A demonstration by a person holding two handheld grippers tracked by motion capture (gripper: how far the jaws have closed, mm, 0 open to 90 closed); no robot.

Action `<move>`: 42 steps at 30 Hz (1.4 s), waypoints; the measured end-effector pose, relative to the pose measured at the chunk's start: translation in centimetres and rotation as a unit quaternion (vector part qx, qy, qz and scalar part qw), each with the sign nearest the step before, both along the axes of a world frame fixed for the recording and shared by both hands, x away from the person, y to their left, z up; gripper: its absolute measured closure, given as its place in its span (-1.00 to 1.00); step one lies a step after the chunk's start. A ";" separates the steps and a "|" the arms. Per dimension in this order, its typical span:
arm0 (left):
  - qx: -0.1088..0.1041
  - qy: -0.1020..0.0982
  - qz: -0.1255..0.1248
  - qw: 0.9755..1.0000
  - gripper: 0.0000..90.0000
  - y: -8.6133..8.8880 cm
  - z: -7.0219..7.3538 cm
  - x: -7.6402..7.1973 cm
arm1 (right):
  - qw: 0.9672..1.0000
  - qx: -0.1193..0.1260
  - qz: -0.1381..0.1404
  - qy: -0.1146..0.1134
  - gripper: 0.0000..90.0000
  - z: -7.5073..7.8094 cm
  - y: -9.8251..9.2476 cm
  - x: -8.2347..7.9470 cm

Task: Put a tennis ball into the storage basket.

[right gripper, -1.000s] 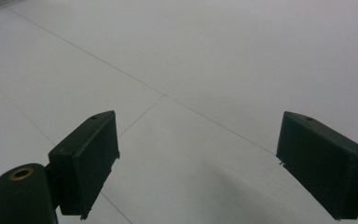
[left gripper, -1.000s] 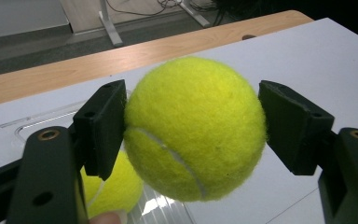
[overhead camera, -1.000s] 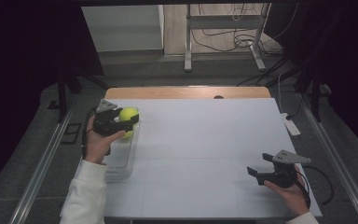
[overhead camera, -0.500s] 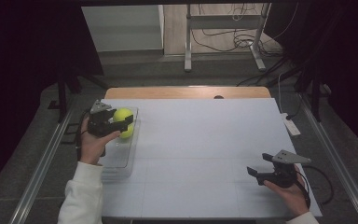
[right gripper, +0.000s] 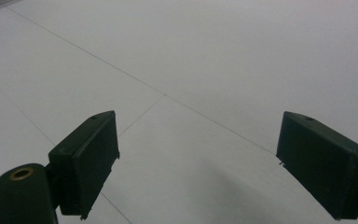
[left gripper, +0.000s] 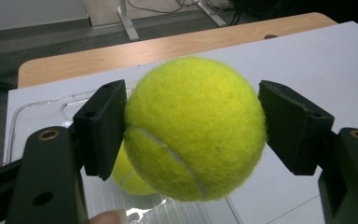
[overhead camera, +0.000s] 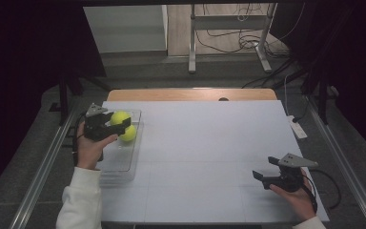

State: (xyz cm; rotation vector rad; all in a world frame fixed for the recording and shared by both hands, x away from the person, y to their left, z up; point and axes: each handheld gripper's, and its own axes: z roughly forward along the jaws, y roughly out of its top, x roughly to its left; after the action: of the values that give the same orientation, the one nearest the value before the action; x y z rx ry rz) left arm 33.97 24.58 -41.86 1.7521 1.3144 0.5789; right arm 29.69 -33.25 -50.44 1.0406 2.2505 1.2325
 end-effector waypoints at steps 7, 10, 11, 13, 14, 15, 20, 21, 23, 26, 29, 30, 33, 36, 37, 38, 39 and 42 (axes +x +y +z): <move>0.000 0.000 0.007 1.000 -0.38 0.6 0.0 -0.3 | 1.000 0.000 0.000 0.000 -0.71 0.0 0.0 0.0; 0.000 0.001 0.010 1.000 -0.38 0.8 0.0 -0.4 | 1.000 0.000 0.000 0.001 -0.71 0.0 0.0 0.0; 0.000 0.001 0.010 1.000 -0.38 0.8 0.0 -0.4 | 1.000 0.000 0.000 0.001 -0.71 0.0 0.0 0.0; 0.001 0.002 0.012 1.000 -0.38 1.0 -0.1 -0.5 | 1.000 -0.001 0.000 0.000 -0.71 0.0 0.0 0.0; 0.001 0.002 0.013 1.000 -0.38 1.1 -0.1 -0.6 | 1.000 0.000 0.000 0.000 -0.71 0.0 0.0 0.0; 0.000 0.002 0.014 1.000 -0.38 1.2 -0.1 -0.6 | 1.000 -0.001 0.000 0.000 -0.71 0.0 0.0 0.0; 0.001 0.004 0.019 1.000 -0.38 1.7 -0.3 -0.8 | 1.000 -0.001 -0.001 0.001 -0.71 0.0 0.1 0.0; 0.001 0.005 0.020 1.000 -0.38 1.8 -0.3 -0.8 | 1.000 -0.001 -0.001 0.001 -0.71 0.0 0.1 0.0; 0.003 0.005 0.022 1.000 -0.38 1.9 -0.3 -0.8 | 1.000 -0.001 -0.001 0.001 -0.71 0.0 0.0 0.0; 0.006 0.006 0.026 1.000 -0.38 2.2 -0.3 -0.9 | 1.000 -0.002 0.000 0.001 -0.71 0.0 0.1 0.0; 0.007 0.006 0.031 0.999 -0.38 2.5 -0.3 -1.1 | 1.000 -0.001 0.000 0.002 -0.71 0.0 0.0 0.0; 0.006 0.006 0.032 0.999 -0.38 2.6 -0.3 -1.1 | 1.000 -0.001 0.000 0.002 -0.71 0.0 0.0 0.0; 0.005 0.007 0.035 0.999 -0.38 2.9 -0.4 -1.2 | 1.000 -0.001 0.000 0.001 -0.71 0.0 0.0 0.0; 0.004 0.010 0.039 0.999 -0.38 3.2 -0.5 -1.3 | 1.000 -0.001 0.000 0.001 -0.71 0.0 0.0 0.0; 0.005 0.011 0.040 0.999 -0.38 3.2 -0.6 -1.3 | 1.000 -0.002 0.000 0.001 -0.71 0.0 0.0 0.0; 0.006 0.013 0.042 0.999 -0.38 3.3 -0.7 -1.3 | 1.000 -0.001 0.000 0.001 -0.71 0.0 0.1 0.0; 0.006 0.015 0.043 0.999 -0.38 3.4 -0.8 -1.3 | 1.000 -0.001 0.000 0.001 -0.71 0.0 0.1 0.0; 0.011 0.018 0.045 0.999 -0.38 3.5 -1.0 -1.2 | 1.000 -0.002 0.000 0.001 -0.71 0.0 0.1 0.0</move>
State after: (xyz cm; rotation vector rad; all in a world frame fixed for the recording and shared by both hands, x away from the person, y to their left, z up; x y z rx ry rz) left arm 32.75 28.11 -42.83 1.7353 1.4226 0.6162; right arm 29.71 -33.19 -50.45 1.0420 2.2528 1.2270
